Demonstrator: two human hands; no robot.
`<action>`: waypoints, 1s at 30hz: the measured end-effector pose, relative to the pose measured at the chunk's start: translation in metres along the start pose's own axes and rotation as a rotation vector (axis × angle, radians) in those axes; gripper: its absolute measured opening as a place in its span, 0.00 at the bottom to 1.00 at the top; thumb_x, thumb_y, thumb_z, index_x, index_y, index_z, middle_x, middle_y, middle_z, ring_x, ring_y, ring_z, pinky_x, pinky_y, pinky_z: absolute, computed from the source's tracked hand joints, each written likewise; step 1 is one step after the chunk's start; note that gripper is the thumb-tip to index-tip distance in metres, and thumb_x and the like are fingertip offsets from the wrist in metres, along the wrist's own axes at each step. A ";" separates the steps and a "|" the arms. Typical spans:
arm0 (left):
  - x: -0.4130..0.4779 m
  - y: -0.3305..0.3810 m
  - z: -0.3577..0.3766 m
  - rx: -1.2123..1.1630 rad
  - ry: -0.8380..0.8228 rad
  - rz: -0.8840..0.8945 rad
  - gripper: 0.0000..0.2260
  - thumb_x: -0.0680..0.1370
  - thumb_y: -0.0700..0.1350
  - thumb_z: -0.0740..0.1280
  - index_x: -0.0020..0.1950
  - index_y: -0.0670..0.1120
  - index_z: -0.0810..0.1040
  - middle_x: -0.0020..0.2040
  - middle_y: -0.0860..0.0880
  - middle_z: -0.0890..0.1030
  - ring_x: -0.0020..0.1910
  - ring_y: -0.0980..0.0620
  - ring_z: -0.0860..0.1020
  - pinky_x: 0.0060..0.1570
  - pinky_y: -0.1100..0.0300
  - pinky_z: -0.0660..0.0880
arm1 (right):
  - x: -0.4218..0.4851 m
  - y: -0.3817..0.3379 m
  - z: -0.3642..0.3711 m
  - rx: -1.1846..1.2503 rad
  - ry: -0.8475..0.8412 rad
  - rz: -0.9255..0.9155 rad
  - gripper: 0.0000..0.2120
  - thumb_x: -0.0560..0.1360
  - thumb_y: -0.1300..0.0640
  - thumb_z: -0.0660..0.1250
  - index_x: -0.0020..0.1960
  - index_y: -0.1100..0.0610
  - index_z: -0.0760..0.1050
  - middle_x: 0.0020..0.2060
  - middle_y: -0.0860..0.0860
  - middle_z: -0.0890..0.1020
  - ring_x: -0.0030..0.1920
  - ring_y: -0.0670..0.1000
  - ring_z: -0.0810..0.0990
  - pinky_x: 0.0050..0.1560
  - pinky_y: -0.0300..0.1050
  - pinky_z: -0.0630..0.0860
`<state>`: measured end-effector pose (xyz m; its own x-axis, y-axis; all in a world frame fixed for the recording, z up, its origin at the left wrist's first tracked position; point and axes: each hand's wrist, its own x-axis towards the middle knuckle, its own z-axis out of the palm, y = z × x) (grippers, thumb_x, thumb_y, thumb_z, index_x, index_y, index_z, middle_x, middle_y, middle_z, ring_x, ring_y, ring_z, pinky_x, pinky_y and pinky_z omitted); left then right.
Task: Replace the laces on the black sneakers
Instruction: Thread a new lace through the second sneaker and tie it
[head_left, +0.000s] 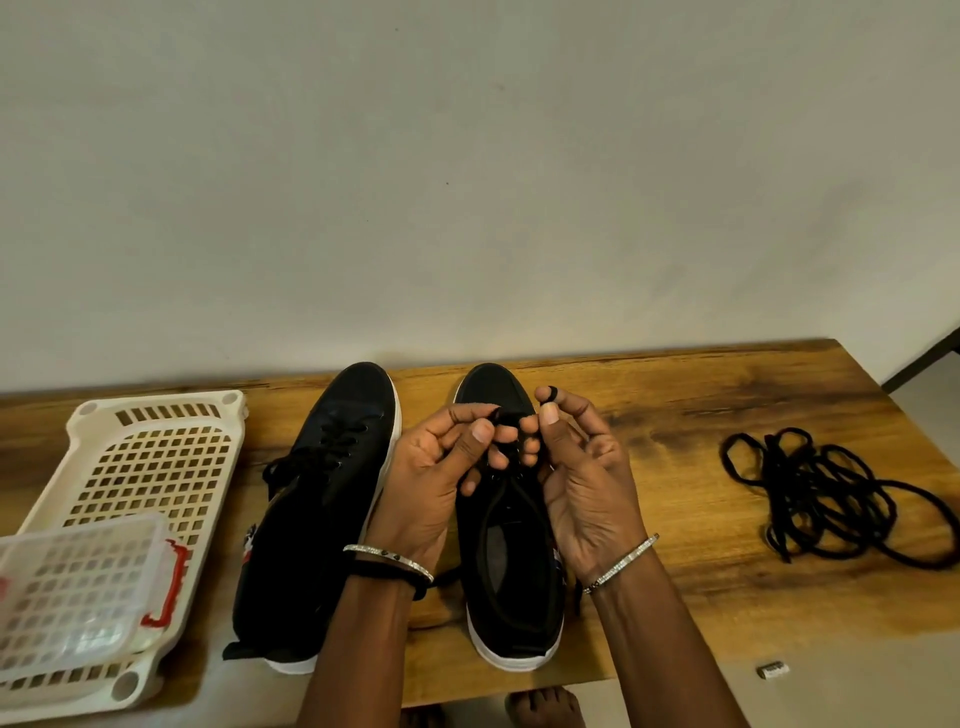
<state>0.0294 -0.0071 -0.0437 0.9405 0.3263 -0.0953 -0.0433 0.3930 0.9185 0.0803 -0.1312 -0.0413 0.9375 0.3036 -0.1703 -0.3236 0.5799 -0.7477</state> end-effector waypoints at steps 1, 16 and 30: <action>-0.001 0.000 0.001 -0.017 0.002 -0.004 0.09 0.75 0.42 0.68 0.53 0.42 0.80 0.43 0.45 0.84 0.35 0.54 0.78 0.27 0.66 0.68 | 0.000 -0.001 0.000 -0.007 -0.003 -0.001 0.11 0.74 0.62 0.69 0.56 0.61 0.79 0.35 0.54 0.80 0.33 0.46 0.75 0.36 0.37 0.77; 0.000 0.002 0.018 -0.215 0.072 -0.049 0.13 0.72 0.39 0.70 0.56 0.39 0.79 0.40 0.42 0.83 0.30 0.56 0.75 0.25 0.68 0.69 | -0.004 -0.001 -0.001 -0.142 -0.163 -0.074 0.07 0.78 0.63 0.67 0.55 0.61 0.79 0.40 0.57 0.83 0.36 0.50 0.78 0.42 0.47 0.75; 0.001 0.005 0.009 -0.160 0.049 -0.116 0.15 0.67 0.39 0.73 0.53 0.39 0.81 0.37 0.42 0.82 0.29 0.54 0.74 0.27 0.66 0.71 | -0.003 0.003 -0.005 -0.228 -0.055 -0.087 0.08 0.68 0.64 0.74 0.47 0.64 0.83 0.34 0.58 0.83 0.32 0.48 0.78 0.36 0.39 0.78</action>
<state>0.0335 -0.0120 -0.0357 0.9250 0.3106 -0.2187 0.0074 0.5607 0.8280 0.0767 -0.1345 -0.0467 0.9502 0.3041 -0.0683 -0.1987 0.4224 -0.8844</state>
